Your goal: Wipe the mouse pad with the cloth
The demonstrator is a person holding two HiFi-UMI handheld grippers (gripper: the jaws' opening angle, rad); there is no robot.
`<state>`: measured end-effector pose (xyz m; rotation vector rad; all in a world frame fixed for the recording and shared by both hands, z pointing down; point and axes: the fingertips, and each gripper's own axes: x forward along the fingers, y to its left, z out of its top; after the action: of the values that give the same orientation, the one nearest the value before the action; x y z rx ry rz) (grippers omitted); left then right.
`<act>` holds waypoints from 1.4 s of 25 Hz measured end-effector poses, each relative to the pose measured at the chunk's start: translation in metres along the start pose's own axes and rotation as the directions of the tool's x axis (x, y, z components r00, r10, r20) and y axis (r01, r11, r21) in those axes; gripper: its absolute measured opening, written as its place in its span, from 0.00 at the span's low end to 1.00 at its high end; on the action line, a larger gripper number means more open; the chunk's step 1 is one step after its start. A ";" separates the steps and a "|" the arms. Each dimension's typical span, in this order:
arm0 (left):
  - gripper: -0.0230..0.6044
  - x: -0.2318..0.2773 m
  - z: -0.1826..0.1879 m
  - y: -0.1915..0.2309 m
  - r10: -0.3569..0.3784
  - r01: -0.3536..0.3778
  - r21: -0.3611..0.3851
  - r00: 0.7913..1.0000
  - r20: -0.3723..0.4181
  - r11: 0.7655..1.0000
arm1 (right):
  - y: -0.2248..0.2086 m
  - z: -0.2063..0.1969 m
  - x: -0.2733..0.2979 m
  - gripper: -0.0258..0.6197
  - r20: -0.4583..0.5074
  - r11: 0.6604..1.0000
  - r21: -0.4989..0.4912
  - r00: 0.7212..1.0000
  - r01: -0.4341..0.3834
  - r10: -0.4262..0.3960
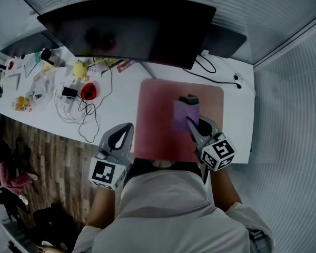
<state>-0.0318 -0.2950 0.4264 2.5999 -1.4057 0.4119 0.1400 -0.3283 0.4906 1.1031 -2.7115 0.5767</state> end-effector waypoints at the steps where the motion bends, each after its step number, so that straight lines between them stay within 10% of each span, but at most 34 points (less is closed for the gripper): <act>1: 0.04 -0.002 -0.002 0.011 -0.003 0.003 -0.005 1.000 0.000 1.000 | 0.012 0.001 0.017 0.11 -0.010 1.000 -0.003 1.000 -0.018 0.018; 18: 0.04 -0.049 -0.056 0.153 0.025 -0.028 -0.122 0.999 -0.025 0.992 | 0.078 -0.081 0.286 0.11 -0.332 0.997 0.001 0.941 -0.071 0.067; 35: 0.04 0.002 -0.032 0.076 -0.020 0.017 -0.098 0.999 -0.028 0.995 | -0.085 -0.117 0.169 0.11 -0.446 0.958 0.047 0.865 0.281 -0.232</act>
<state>-0.0995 -0.3298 0.4581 2.5177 -1.3565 0.3669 0.0783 -0.4442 0.6709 1.1696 -2.1300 0.8241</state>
